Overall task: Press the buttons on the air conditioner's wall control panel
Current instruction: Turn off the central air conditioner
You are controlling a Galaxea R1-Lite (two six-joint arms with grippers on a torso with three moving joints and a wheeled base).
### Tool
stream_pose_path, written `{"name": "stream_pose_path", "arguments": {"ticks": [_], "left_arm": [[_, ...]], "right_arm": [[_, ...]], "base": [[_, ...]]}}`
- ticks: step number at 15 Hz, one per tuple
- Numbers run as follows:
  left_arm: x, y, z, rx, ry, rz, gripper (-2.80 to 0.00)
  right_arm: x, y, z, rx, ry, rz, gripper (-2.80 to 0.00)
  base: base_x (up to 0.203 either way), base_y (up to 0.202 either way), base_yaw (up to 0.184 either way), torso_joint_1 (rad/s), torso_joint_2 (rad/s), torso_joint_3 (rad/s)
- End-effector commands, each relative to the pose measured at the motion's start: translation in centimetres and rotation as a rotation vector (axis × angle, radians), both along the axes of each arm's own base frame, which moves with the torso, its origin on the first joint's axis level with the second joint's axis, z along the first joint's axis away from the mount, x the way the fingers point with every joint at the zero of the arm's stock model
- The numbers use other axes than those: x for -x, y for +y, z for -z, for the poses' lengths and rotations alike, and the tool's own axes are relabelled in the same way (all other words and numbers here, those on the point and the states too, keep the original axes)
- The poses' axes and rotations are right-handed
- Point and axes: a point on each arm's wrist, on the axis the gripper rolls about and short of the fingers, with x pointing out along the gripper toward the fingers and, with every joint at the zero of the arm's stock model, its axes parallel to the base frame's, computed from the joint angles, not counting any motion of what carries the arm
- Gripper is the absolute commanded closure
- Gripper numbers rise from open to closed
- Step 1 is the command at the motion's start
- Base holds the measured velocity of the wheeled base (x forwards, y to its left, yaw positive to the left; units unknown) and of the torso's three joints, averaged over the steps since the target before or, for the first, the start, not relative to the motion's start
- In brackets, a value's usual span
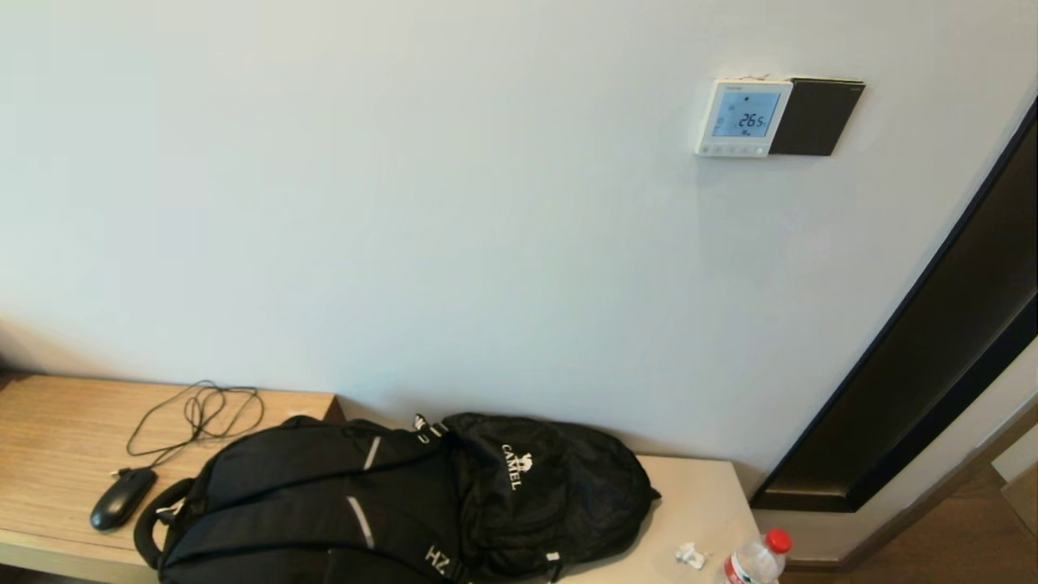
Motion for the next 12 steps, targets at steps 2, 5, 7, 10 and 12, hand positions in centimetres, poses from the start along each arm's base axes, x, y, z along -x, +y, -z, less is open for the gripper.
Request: {"name": "stream_pose_path", "arguments": {"ticks": [2, 5, 7, 10, 12], "left_arm": [[0.0, 0.0, 0.0, 0.001, -0.001, -0.001, 0.0], [0.0, 0.0, 0.0, 0.001, 0.0, -0.001, 0.0], [0.01, 0.0, 0.01, 0.001, -0.001, -0.001, 0.0], [0.0, 0.0, 0.0, 0.001, -0.001, -0.001, 0.0], [0.0, 0.0, 0.0, 0.001, -0.001, -0.001, 0.0]], "right_arm": [[-0.03, 0.0, 0.04, 0.002, 0.004, -0.002, 0.0], [-0.04, 0.0, 0.04, 0.009, 0.003, -0.001, 0.0], [-0.03, 0.0, 0.04, 0.019, 0.004, -0.001, 0.0], [-0.03, 0.0, -0.02, 0.016, 0.003, -0.001, 0.0], [-0.04, 0.01, -0.01, 0.005, 0.006, 0.002, 0.0]], "base": [[0.0, 0.0, 0.0, 0.0, 0.0, 0.0], [0.0, 0.0, 0.0, 0.0, 0.0, 0.0], [0.0, 0.0, 0.0, 0.0, 0.0, 0.0], [0.0, 0.0, 0.0, 0.0, 0.0, 0.0], [0.0, 0.0, 0.0, 0.0, 0.0, 0.0]]}}
